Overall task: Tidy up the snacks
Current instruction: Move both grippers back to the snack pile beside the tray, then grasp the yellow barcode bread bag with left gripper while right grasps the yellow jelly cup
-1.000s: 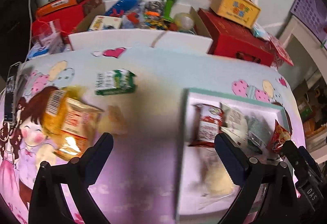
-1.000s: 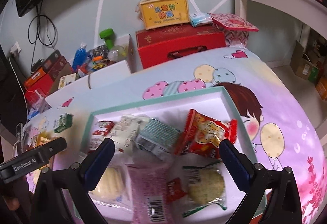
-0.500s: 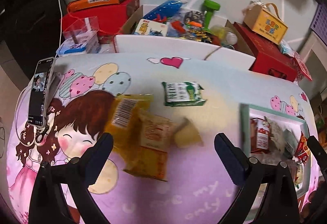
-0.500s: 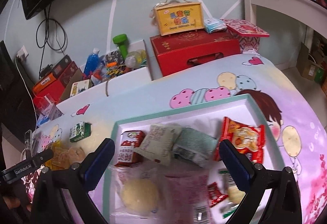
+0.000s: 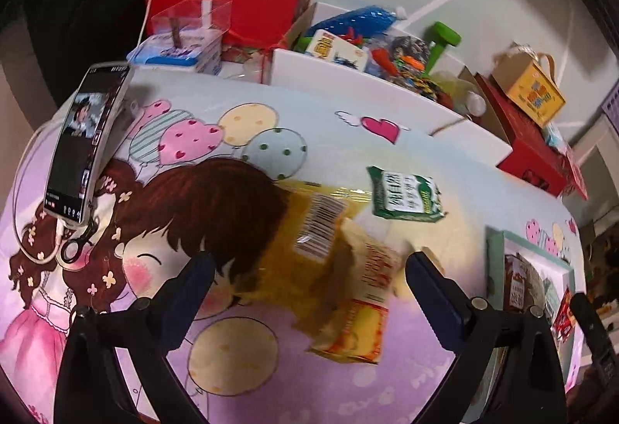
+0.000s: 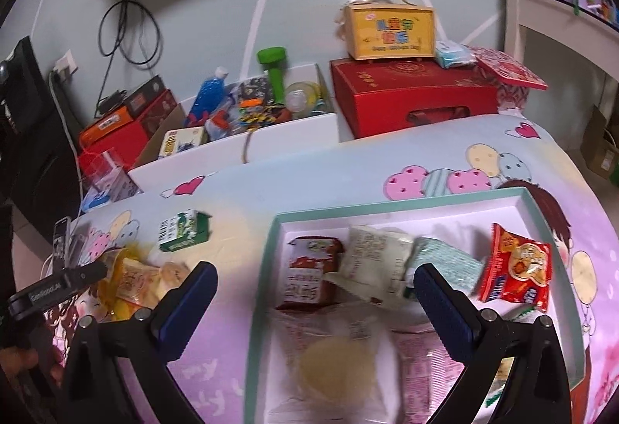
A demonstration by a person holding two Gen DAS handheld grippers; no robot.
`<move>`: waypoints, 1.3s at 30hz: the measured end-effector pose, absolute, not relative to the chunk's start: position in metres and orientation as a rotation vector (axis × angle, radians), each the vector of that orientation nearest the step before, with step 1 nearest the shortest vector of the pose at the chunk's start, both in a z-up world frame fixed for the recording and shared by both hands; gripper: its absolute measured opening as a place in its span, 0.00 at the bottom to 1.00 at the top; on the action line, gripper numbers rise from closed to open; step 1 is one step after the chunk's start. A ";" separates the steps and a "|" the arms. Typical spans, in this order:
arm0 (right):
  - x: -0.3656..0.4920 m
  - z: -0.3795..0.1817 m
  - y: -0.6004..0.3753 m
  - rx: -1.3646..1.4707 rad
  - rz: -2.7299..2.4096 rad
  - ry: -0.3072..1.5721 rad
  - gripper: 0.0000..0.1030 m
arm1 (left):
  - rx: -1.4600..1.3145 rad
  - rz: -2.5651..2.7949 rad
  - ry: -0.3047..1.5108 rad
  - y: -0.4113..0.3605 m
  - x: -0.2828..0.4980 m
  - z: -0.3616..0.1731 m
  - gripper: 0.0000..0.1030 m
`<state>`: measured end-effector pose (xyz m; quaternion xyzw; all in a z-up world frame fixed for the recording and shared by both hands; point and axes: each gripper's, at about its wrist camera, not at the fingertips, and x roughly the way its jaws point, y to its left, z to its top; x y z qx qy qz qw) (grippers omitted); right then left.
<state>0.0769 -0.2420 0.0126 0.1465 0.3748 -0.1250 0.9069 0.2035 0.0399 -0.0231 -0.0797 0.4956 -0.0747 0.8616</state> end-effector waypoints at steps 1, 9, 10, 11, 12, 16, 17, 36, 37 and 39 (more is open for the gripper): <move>0.078 0.013 -0.238 0.294 -0.249 0.775 1.00 | -0.184 -0.153 1.043 0.045 0.204 -0.026 0.96; 0.093 0.011 -0.195 0.232 -0.145 0.807 0.97 | -0.196 -0.162 1.068 0.052 0.210 -0.040 0.96; 0.096 0.010 -0.188 0.220 -0.129 0.814 0.97 | -0.195 -0.170 1.070 0.051 0.210 -0.041 0.96; 0.099 0.009 -0.181 0.208 -0.118 0.821 0.97 | -0.193 -0.176 1.071 0.051 0.211 -0.042 0.96; 0.102 0.008 -0.175 0.196 -0.107 0.826 0.97 | -0.190 -0.183 1.073 0.050 0.212 -0.044 0.96; 0.115 0.001 -0.151 0.152 -0.052 0.851 0.91 | -0.170 -0.187 1.081 0.049 0.214 -0.049 0.96; 0.119 -0.002 -0.145 0.138 -0.043 0.860 0.90 | -0.164 -0.190 1.083 0.048 0.215 -0.050 0.96; 0.166 -0.060 -0.088 -0.081 0.024 0.988 0.71 | -0.136 -0.276 1.070 0.034 0.223 -0.063 0.94; 0.168 -0.061 -0.088 -0.086 0.023 0.990 0.69 | -0.140 -0.283 1.070 0.033 0.224 -0.063 0.93; 0.171 -0.064 -0.088 -0.085 0.022 0.993 0.68 | -0.148 -0.295 1.068 0.032 0.224 -0.063 0.91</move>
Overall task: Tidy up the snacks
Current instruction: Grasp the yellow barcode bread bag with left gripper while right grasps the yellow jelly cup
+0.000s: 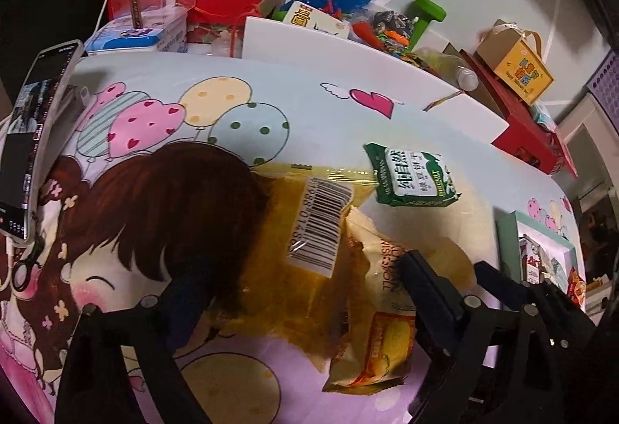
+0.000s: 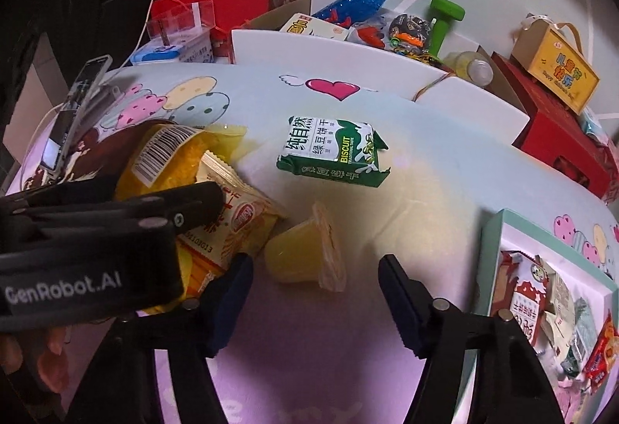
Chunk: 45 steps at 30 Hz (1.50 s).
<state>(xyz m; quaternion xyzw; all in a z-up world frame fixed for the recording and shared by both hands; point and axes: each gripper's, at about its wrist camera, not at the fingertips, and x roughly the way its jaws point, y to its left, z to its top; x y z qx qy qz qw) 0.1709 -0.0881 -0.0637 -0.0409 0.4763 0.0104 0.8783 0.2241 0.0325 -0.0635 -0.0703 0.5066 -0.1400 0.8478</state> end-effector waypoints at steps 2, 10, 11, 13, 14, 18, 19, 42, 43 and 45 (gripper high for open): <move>0.173 -0.065 -0.088 -0.085 0.022 0.995 0.65 | -0.147 -0.299 1.065 0.031 0.224 -0.063 0.87; 0.176 -0.068 -0.085 -0.086 0.042 0.992 0.48 | -0.145 -0.311 1.059 0.030 0.224 -0.061 0.77; 0.175 -0.068 -0.083 -0.085 0.048 0.992 0.46 | -0.144 -0.311 1.058 0.030 0.223 -0.060 0.75; 0.175 -0.068 -0.082 -0.091 0.046 0.989 0.45 | -0.141 -0.308 1.056 0.030 0.223 -0.059 0.73; 0.174 -0.068 -0.082 -0.092 0.046 0.988 0.45 | -0.140 -0.308 1.055 0.030 0.223 -0.059 0.72; 0.173 -0.066 -0.083 -0.087 0.045 0.984 0.44 | -0.132 -0.312 1.050 0.029 0.222 -0.057 0.68; 0.172 -0.066 -0.083 -0.087 0.044 0.982 0.43 | -0.130 -0.313 1.048 0.029 0.222 -0.057 0.66; 0.165 -0.065 -0.089 -0.078 0.029 0.978 0.43 | -0.174 -0.246 1.056 0.045 0.224 -0.060 0.42; 0.164 -0.064 -0.089 -0.077 0.028 0.978 0.42 | -0.172 -0.243 1.056 0.045 0.223 -0.059 0.42; 0.163 -0.062 -0.090 -0.073 0.025 0.976 0.42 | -0.167 -0.239 1.056 0.045 0.223 -0.058 0.42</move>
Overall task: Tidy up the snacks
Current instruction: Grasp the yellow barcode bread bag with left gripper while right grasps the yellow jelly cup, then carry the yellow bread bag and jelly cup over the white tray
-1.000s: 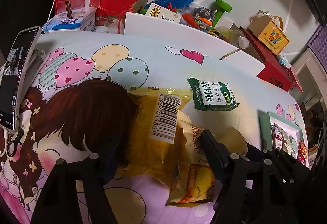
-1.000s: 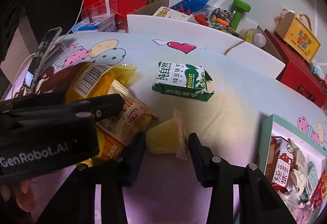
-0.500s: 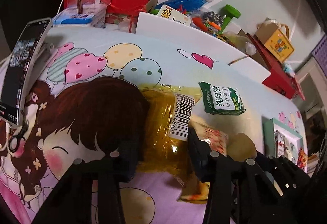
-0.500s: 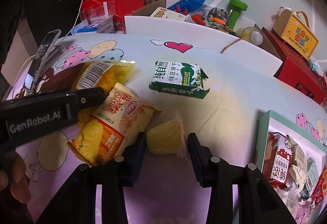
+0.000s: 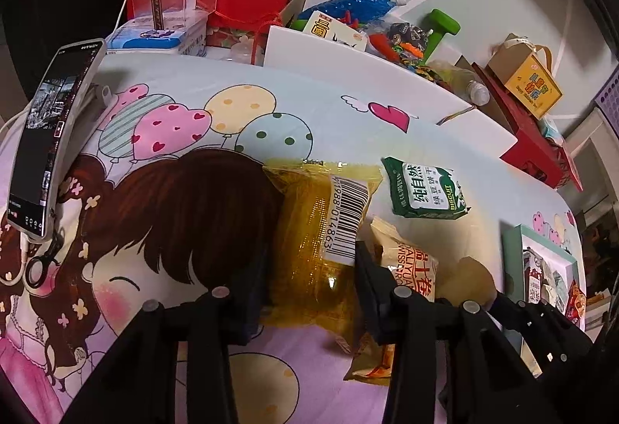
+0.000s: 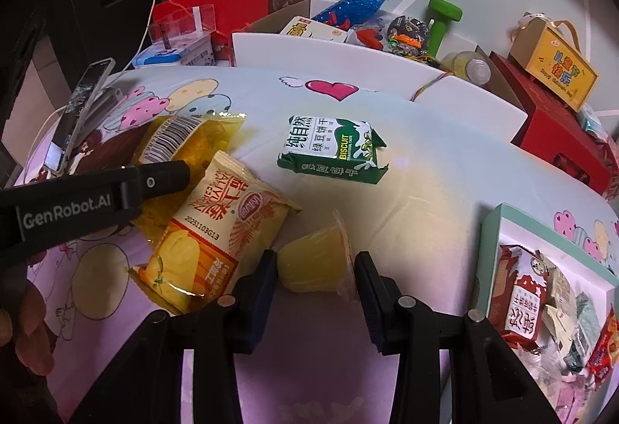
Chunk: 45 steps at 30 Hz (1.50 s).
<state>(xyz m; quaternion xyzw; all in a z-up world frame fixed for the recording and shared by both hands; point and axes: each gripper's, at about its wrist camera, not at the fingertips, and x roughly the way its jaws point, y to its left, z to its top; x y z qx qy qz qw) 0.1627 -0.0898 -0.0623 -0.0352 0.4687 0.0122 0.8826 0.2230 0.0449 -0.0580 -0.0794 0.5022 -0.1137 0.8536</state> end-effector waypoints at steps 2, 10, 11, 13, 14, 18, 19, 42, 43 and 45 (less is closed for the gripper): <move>0.161 -0.060 -0.092 -0.068 0.022 0.972 0.40 | -0.163 -0.235 1.055 0.045 0.222 -0.056 0.42; 0.154 -0.052 -0.100 -0.039 0.014 0.965 0.39 | -0.138 -0.222 1.044 0.042 0.217 -0.045 0.42; 0.153 -0.050 -0.100 -0.035 0.014 0.962 0.39 | -0.135 -0.220 1.042 0.042 0.216 -0.043 0.42; 0.149 -0.046 -0.102 -0.027 0.012 0.954 0.39 | -0.125 -0.214 1.036 0.042 0.214 -0.038 0.42; 0.147 -0.043 -0.103 -0.022 0.009 0.950 0.39 | -0.121 -0.212 1.033 0.042 0.213 -0.036 0.42; 0.139 -0.032 -0.108 -0.006 0.001 0.931 0.39 | -0.098 -0.209 1.010 0.039 0.207 -0.022 0.42; 0.137 -0.029 -0.109 -0.004 -0.002 0.927 0.39 | -0.093 -0.211 1.002 0.038 0.205 -0.017 0.42; 0.083 0.008 -0.160 0.093 -0.093 0.875 0.39 | 0.010 -0.265 0.948 -0.009 0.163 0.024 0.42; 0.080 0.009 -0.164 0.099 -0.100 0.873 0.39 | 0.019 -0.271 0.945 -0.012 0.161 0.026 0.42; 0.074 0.012 -0.171 0.111 -0.117 0.868 0.39 | 0.040 -0.279 0.938 -0.020 0.157 0.029 0.42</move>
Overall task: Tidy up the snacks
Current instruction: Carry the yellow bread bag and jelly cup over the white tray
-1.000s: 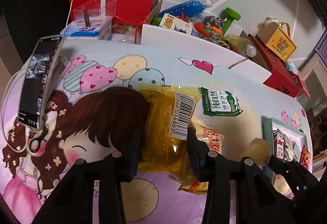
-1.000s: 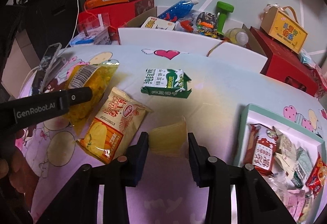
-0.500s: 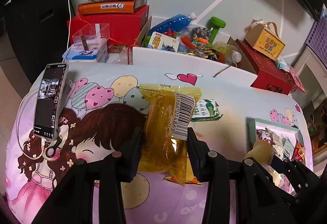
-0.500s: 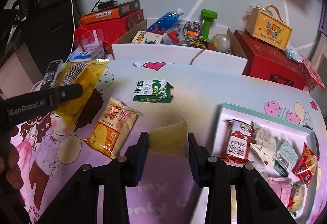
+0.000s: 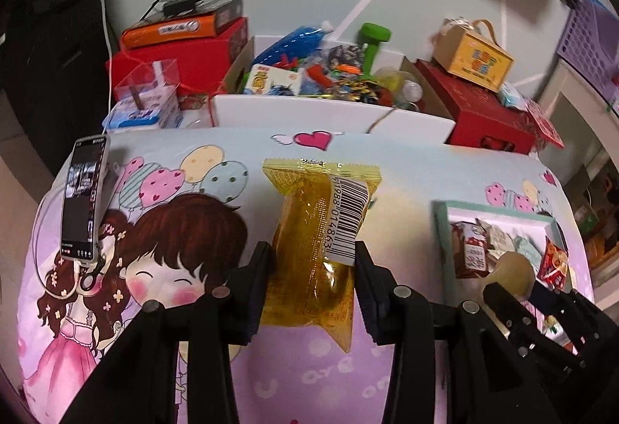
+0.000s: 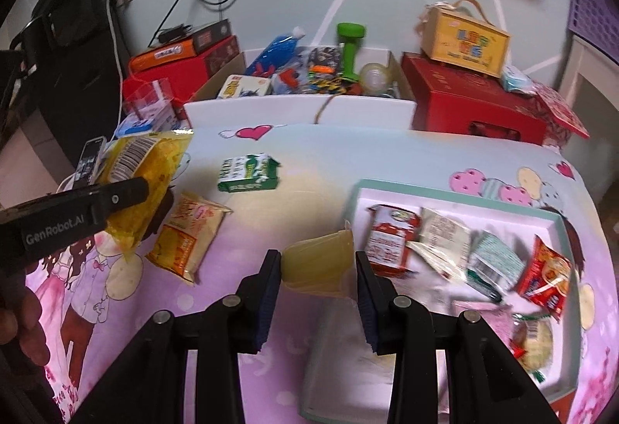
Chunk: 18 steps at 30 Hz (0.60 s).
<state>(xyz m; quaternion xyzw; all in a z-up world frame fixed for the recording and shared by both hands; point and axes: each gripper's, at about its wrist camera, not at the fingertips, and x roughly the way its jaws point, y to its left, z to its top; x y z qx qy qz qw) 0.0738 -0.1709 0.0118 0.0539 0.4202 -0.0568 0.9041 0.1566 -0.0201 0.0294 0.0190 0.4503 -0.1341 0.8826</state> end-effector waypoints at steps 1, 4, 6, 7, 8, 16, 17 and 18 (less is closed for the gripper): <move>0.070 0.013 -0.176 0.120 -0.128 0.866 0.39 | 0.056 -0.284 0.931 -0.025 0.153 0.032 0.42; 0.061 0.014 -0.188 0.136 -0.155 0.864 0.39 | 0.087 -0.297 0.914 -0.036 0.144 0.037 0.42; 0.054 0.015 -0.197 0.147 -0.174 0.864 0.39 | 0.107 -0.305 0.905 -0.044 0.139 0.040 0.42; 0.051 0.015 -0.202 0.155 -0.184 0.864 0.39 | 0.121 -0.313 0.899 -0.049 0.136 0.041 0.42; 0.048 0.016 -0.207 0.164 -0.193 0.862 0.39 | 0.132 -0.321 0.893 -0.054 0.133 0.043 0.42; 0.029 0.021 -0.245 0.217 -0.256 0.839 0.39 | 0.227 -0.378 0.839 -0.092 0.113 0.056 0.42; 0.028 0.021 -0.249 0.224 -0.263 0.838 0.39 | 0.237 -0.383 0.835 -0.096 0.112 0.056 0.42; 0.026 0.021 -0.253 0.230 -0.270 0.838 0.39 | 0.252 -0.391 0.830 -0.102 0.110 0.057 0.42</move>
